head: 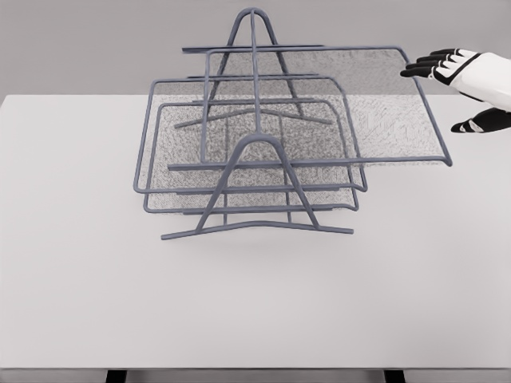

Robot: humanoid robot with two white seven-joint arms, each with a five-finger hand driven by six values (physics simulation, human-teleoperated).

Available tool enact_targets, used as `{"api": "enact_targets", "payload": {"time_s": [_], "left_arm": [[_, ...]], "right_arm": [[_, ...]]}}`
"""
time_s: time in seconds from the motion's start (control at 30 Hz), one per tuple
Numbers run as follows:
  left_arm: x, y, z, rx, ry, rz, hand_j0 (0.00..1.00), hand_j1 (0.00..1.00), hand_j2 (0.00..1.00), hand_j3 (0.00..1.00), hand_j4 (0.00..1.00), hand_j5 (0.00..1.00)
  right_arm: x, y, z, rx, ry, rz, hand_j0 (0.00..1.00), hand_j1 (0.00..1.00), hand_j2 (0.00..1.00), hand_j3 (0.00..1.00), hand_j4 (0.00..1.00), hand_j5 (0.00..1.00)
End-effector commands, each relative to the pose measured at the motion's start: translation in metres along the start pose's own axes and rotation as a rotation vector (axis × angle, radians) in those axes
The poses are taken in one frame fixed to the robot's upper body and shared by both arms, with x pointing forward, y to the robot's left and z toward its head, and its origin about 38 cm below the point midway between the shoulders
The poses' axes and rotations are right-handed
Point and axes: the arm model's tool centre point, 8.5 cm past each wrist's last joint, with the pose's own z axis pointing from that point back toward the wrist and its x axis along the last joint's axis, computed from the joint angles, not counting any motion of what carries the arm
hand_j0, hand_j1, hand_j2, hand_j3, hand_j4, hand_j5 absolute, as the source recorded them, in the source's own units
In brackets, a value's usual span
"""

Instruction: Pull out the upper folder box with right arm

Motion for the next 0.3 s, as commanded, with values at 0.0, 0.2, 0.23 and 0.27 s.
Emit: {"api": "enact_targets", "payload": {"time_s": [0.0, 0.2, 0.23, 0.27], "left_arm": [[0.0001, 0.0001, 0.0, 0.0, 0.0, 0.001, 1.0, 1.0, 1.0, 1.0, 1.0, 1.0], [0.0001, 0.0001, 0.0, 0.0, 0.0, 0.001, 1.0, 1.0, 1.0, 1.0, 1.0, 1.0], [0.0001, 0.0001, 0.0, 0.0, 0.0, 0.001, 1.0, 1.0, 1.0, 1.0, 1.0, 1.0], [-0.0008, -0.0002, 0.0002, 0.0, 0.001, 0.001, 1.0, 1.0, 1.0, 1.0, 1.0, 1.0]], "right_arm": [[-0.0003, 0.0009, 0.0006, 0.0, 0.001, -0.007, 1.0, 1.0, 1.0, 1.0, 1.0, 1.0], [-0.0003, 0.0023, 0.0007, 0.002, 0.002, -0.009, 1.0, 1.0, 1.0, 1.0, 1.0, 1.0], [-0.0003, 0.0023, 0.0007, 0.002, 0.002, -0.009, 1.0, 1.0, 1.0, 1.0, 1.0, 1.0], [-0.0003, 0.0023, 0.0007, 0.002, 0.002, -0.009, 1.0, 1.0, 1.0, 1.0, 1.0, 1.0]]}}
